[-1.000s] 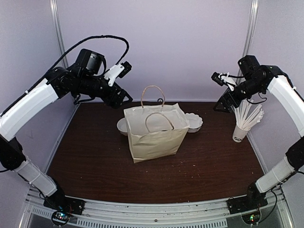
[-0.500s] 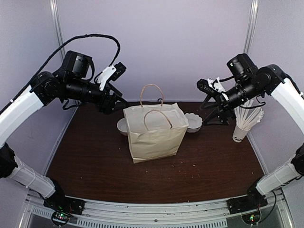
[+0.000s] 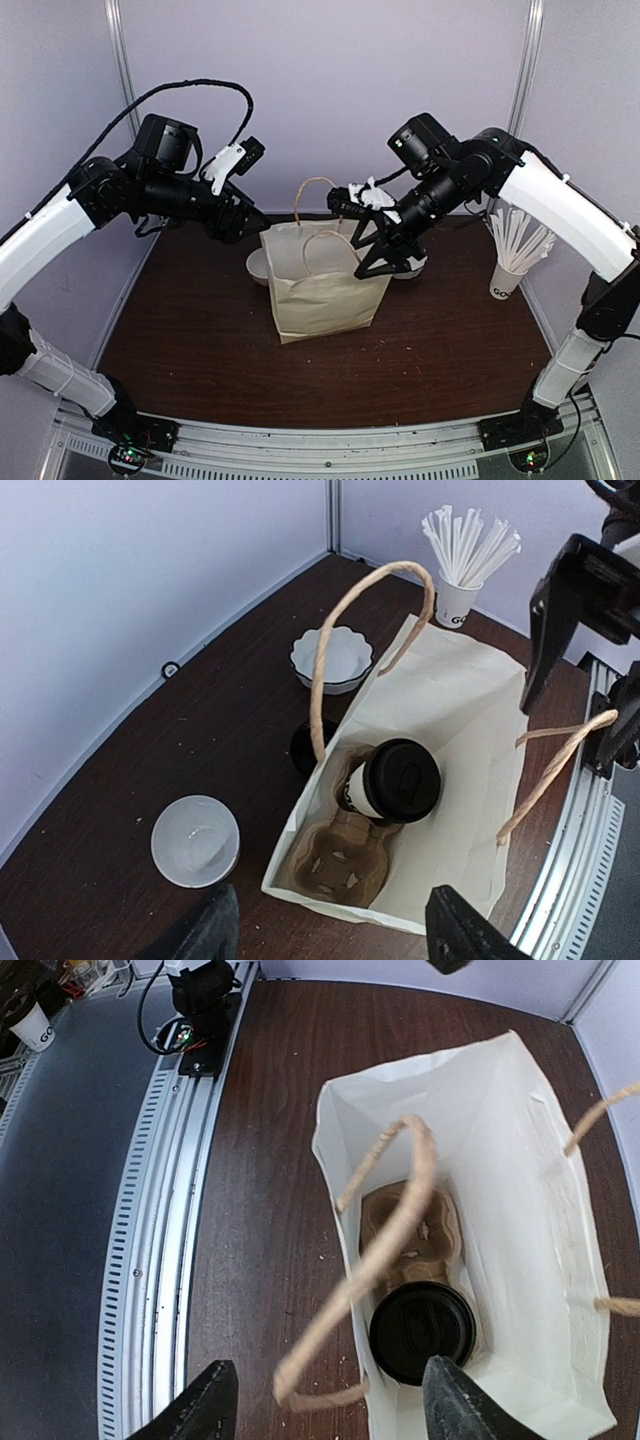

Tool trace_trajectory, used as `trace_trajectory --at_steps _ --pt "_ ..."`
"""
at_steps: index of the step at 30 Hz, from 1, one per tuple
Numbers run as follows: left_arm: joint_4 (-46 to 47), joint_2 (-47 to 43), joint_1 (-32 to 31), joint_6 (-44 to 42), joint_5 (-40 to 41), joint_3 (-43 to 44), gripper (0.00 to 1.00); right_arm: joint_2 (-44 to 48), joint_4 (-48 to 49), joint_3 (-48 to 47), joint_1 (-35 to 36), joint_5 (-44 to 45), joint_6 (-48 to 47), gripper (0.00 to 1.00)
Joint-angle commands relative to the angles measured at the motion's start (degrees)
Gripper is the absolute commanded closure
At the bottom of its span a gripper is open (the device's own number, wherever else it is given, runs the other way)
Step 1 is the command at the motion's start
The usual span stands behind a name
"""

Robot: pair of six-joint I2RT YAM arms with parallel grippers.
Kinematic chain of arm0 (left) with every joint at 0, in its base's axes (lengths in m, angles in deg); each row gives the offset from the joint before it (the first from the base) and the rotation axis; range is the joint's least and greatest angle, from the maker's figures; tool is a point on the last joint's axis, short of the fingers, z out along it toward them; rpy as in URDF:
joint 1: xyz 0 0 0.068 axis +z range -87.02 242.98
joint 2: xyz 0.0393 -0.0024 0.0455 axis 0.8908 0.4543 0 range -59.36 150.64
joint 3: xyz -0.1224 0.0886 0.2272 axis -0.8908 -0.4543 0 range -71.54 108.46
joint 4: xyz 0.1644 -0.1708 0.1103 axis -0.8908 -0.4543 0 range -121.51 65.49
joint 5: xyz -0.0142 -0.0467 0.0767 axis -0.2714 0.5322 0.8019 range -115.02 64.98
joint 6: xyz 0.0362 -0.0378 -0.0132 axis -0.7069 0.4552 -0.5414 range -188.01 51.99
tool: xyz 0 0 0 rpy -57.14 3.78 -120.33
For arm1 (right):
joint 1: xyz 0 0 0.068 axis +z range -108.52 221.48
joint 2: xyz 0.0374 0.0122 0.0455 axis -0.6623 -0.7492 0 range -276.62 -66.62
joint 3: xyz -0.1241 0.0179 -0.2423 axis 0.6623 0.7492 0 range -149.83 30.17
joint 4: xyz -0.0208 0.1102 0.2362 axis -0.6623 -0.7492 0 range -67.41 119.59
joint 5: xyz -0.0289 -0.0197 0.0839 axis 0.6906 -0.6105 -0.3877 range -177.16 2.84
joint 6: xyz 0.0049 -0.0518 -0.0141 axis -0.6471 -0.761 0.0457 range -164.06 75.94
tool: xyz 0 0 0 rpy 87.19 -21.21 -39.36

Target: Pack the takeout coffee

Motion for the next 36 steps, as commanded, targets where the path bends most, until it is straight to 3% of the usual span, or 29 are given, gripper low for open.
trace_trajectory --at_steps 1,4,6,17,18,20,23,27,36 --pt "2.66 -2.63 -0.18 1.38 2.9 -1.27 0.32 -1.77 -0.01 -3.14 2.39 1.25 1.33 0.42" --pt "2.37 -3.08 -0.18 1.38 3.31 -1.82 0.32 -1.91 0.51 -4.1 2.72 1.7 2.48 0.8" --pt "2.46 -3.21 -0.18 1.45 3.31 -2.14 0.32 -1.69 0.71 -4.8 2.72 2.42 3.04 1.0" --pt "3.28 -2.14 -0.18 0.95 3.06 -2.44 0.31 -0.23 -0.34 -6.34 3.51 4.16 3.31 1.0" --pt "3.2 -2.06 -0.16 0.95 2.88 -2.37 0.31 -0.43 -0.41 -6.04 3.52 4.24 3.21 0.91" --pt "3.03 -2.0 -0.17 0.95 2.62 -2.2 0.31 -0.52 -0.36 -5.37 3.5 4.32 3.16 0.59" --pt "2.87 -2.06 -0.16 0.79 2.93 -2.09 0.31 -0.09 -0.84 -5.8 3.52 4.49 2.97 0.38" --pt "2.41 -1.99 -0.17 0.46 3.56 -1.83 0.31 1.89 -3.14 -8.57 3.52 6.55 1.06 0.24" --pt "2.24 -0.91 -0.17 -0.54 4.01 -1.1 0.3 8.97 -8.51 -8.01 0.87 7.0 -2.8 0.17"
